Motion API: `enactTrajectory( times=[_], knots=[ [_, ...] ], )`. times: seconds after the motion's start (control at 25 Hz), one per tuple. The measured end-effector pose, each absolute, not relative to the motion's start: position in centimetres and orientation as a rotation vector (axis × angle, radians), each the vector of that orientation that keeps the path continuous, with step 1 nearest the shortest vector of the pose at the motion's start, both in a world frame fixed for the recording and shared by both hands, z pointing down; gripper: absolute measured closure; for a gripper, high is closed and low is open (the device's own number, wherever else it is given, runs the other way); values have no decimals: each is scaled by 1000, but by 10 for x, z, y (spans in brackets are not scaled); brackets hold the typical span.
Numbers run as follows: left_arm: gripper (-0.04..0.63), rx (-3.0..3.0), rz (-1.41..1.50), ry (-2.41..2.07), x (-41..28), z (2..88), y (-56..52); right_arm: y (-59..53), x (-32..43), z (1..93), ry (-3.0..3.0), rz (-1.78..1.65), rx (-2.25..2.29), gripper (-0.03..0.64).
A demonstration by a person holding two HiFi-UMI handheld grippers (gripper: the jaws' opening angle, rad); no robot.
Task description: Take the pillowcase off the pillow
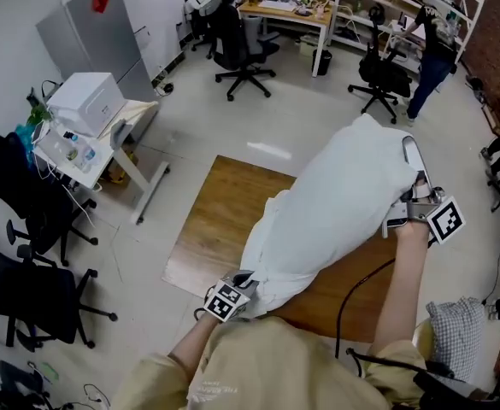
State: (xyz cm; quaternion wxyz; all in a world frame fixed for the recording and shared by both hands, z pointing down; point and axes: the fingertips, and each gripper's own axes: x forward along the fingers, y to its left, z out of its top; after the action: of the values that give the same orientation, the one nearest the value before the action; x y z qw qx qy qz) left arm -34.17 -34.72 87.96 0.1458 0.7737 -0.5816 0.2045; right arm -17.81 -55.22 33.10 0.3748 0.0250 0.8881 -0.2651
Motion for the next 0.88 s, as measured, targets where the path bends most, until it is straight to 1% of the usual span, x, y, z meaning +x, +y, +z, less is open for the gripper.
enactTrajectory(
  times=[0.08, 0.16, 0.28, 0.36, 0.4, 0.44, 0.48, 0.52, 0.56, 0.64, 0.72, 0.88],
  knots=[
    [566, 2187, 519, -1657, -357, 911, -335, -563, -158, 337, 2248, -702, 65, 603],
    [566, 2171, 481, -1612, -367, 914, -330, -558, -160, 328, 2263, -700, 102, 603],
    [561, 2294, 469, -1408, -356, 870, -325, -522, -168, 306, 2297, -640, 235, 601],
    [535, 2429, 477, -1280, -351, 834, -319, -496, -163, 302, 2335, -560, 289, 600],
    [500, 2478, 467, -1218, -353, 817, -315, -488, -161, 303, 2363, -518, 280, 598],
    [447, 2513, 441, -1157, -358, 801, -312, -484, -160, 305, 2392, -484, 250, 598],
    [366, 2541, 399, -1100, -364, 783, -311, -484, -159, 307, 2417, -461, 212, 597],
    [260, 2567, 348, -1055, -370, 765, -310, -486, -156, 310, 2437, -445, 175, 597],
    [209, 2589, 293, -1028, -378, 748, -312, -487, -152, 315, 2454, -431, 147, 597],
    [206, 2598, 189, -1047, -401, 723, -328, -487, -138, 329, 2496, -398, 105, 597],
    [207, 2550, 101, -1130, -428, 715, -367, -493, -123, 351, 2544, -380, 43, 597],
    [255, 2371, 15, -1169, -459, 735, -468, -481, -134, 357, 2587, -335, 21, 597]
  ],
)
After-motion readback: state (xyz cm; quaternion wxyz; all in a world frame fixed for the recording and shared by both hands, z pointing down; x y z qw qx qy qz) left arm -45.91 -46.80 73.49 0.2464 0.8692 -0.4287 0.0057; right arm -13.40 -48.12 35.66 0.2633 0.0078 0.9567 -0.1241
